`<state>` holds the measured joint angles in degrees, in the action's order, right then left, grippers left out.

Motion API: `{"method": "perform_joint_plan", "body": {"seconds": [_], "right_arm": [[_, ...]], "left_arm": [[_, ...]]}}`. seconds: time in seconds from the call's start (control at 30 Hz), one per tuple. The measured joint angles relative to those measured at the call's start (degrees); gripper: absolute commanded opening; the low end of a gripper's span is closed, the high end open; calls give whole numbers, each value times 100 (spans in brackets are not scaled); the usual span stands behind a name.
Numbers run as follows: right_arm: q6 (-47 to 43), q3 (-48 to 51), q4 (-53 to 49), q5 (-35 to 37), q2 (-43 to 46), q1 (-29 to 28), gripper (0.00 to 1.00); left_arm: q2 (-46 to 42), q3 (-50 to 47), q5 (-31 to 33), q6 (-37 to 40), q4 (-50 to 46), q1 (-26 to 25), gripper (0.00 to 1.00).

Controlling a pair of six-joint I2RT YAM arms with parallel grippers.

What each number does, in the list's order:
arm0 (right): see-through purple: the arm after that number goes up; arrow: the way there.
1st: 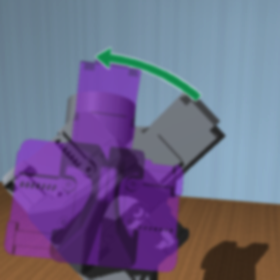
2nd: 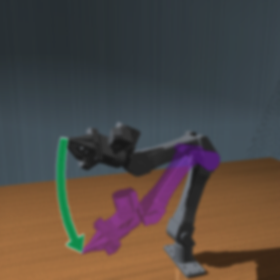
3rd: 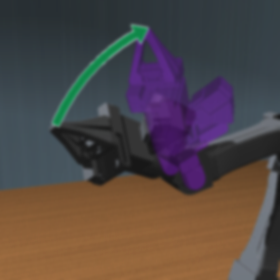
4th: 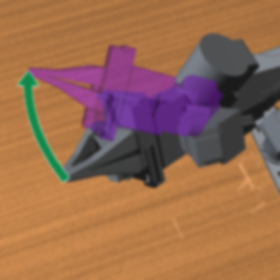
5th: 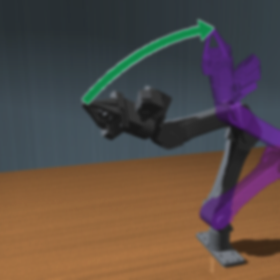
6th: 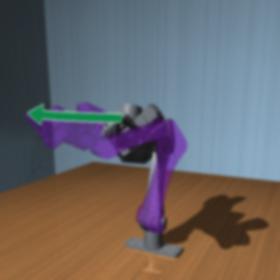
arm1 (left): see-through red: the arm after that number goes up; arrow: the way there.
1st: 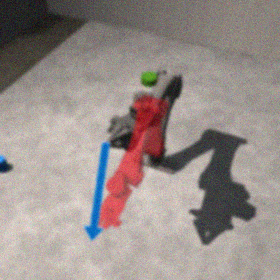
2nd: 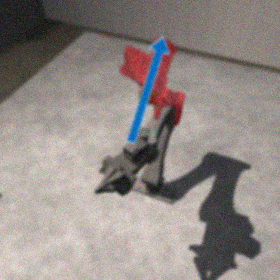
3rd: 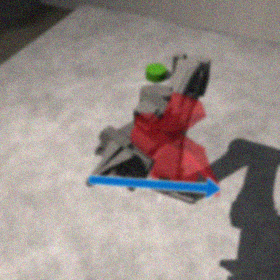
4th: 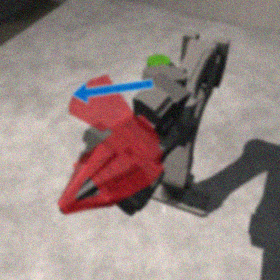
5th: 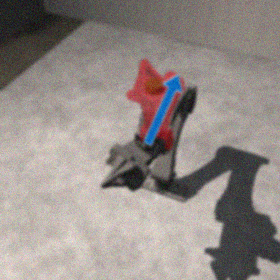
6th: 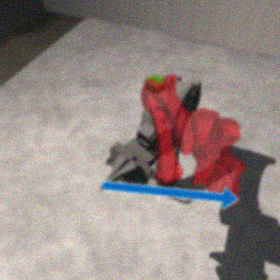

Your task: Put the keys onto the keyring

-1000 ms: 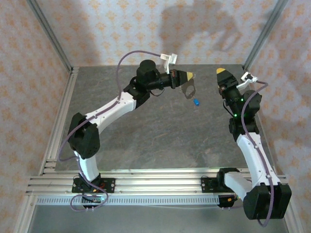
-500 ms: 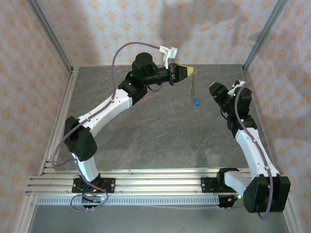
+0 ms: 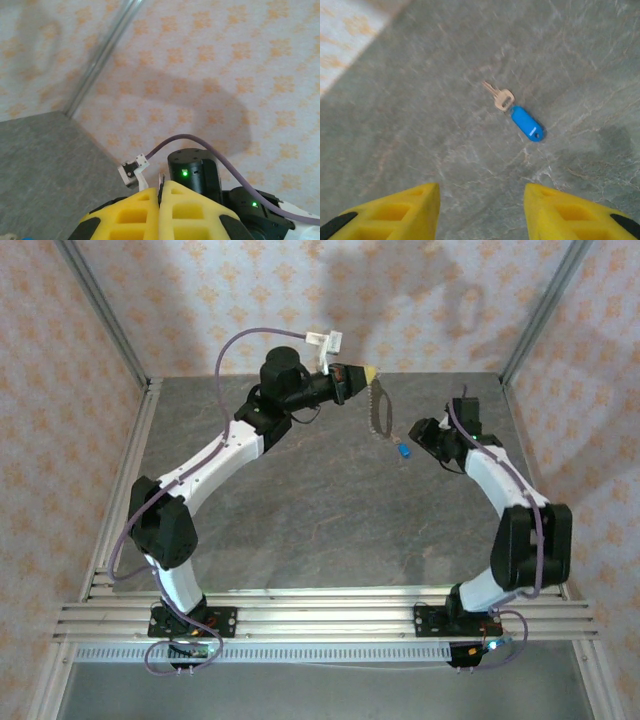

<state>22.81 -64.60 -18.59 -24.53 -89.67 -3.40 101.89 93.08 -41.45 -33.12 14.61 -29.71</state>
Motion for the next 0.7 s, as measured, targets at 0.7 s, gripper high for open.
{"method": "perform_joint_plan", "body": {"seconds": [0.7], "right_arm": [[-726,-2627,-1270,505,-3121,-208,38]], "left_arm": [[-737,-813,278,-44,170,138,0]]}}
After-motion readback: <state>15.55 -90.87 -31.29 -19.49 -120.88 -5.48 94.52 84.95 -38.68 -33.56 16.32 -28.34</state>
